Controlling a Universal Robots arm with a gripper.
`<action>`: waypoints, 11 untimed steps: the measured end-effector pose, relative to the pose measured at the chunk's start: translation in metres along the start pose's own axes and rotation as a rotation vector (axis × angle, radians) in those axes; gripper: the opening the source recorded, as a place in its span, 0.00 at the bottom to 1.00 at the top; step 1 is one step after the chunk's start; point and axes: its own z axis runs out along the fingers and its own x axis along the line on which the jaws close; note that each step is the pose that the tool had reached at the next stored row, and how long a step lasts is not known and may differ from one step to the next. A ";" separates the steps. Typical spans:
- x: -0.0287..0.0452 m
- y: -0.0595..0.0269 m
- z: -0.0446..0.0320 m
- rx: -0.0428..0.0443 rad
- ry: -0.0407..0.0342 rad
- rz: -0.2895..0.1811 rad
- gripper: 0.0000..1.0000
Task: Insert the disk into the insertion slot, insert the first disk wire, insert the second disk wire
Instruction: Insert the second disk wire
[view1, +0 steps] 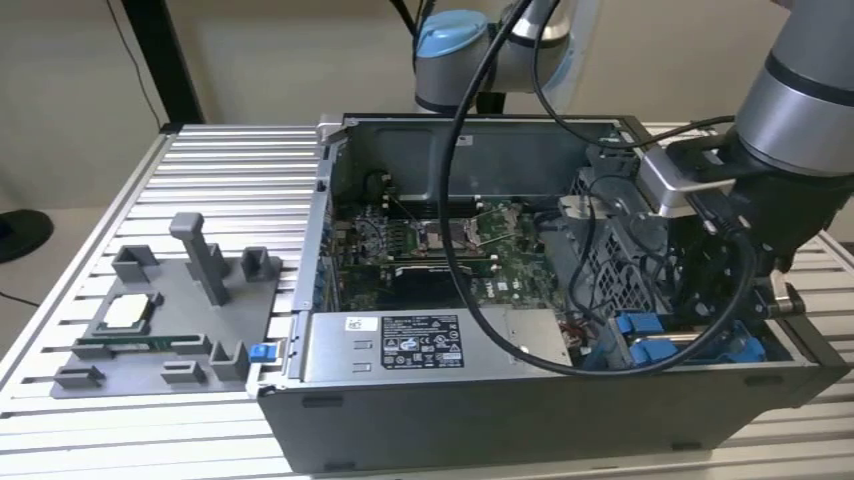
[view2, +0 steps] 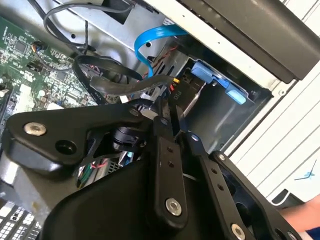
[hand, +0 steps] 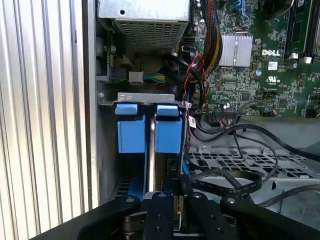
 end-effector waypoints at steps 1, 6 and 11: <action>0.0001 -0.0003 -0.0027 0.0000 0.0001 0.000 1.00; -0.0008 -0.0024 -0.0266 -0.0001 0.0018 0.000 1.00; -0.0014 -0.0089 -0.0449 -0.0123 0.0014 0.000 1.00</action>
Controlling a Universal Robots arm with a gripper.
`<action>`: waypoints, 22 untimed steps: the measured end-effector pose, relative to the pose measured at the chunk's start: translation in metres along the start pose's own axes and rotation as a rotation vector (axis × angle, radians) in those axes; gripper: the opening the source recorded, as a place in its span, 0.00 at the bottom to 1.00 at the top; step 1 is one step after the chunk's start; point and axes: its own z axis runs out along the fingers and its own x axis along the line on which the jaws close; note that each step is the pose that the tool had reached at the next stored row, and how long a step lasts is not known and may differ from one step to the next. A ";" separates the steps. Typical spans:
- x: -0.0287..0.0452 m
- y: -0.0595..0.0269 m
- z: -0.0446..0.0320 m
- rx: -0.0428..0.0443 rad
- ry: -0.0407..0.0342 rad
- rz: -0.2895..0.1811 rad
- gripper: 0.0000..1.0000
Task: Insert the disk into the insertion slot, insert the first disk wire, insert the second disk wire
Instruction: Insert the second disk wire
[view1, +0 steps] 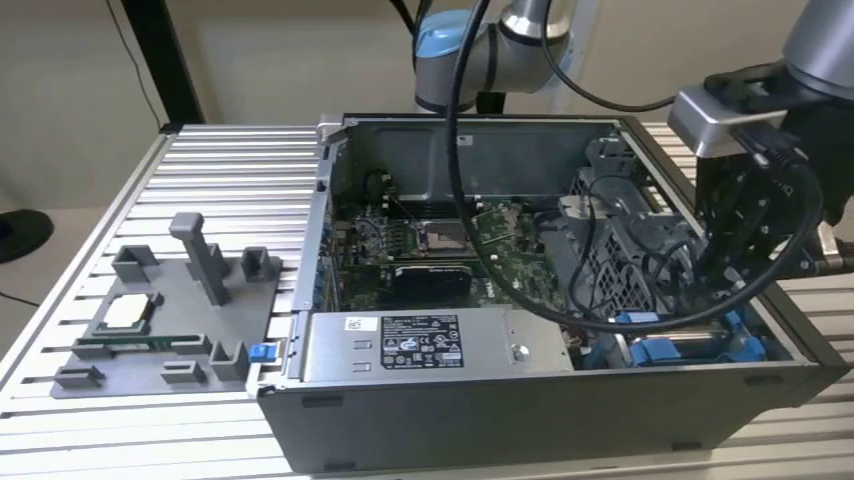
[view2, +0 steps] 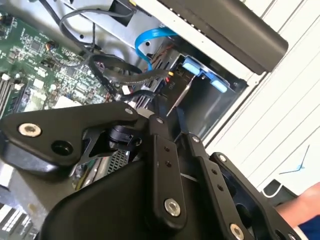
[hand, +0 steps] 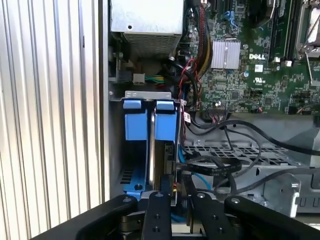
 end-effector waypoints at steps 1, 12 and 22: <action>-0.0001 -0.0021 -0.0021 -0.0067 0.0000 0.000 1.00; -0.0010 -0.0165 -0.0284 -0.0865 0.0012 0.004 1.00; -0.0012 -0.0170 -0.0340 -0.0865 0.0009 0.004 1.00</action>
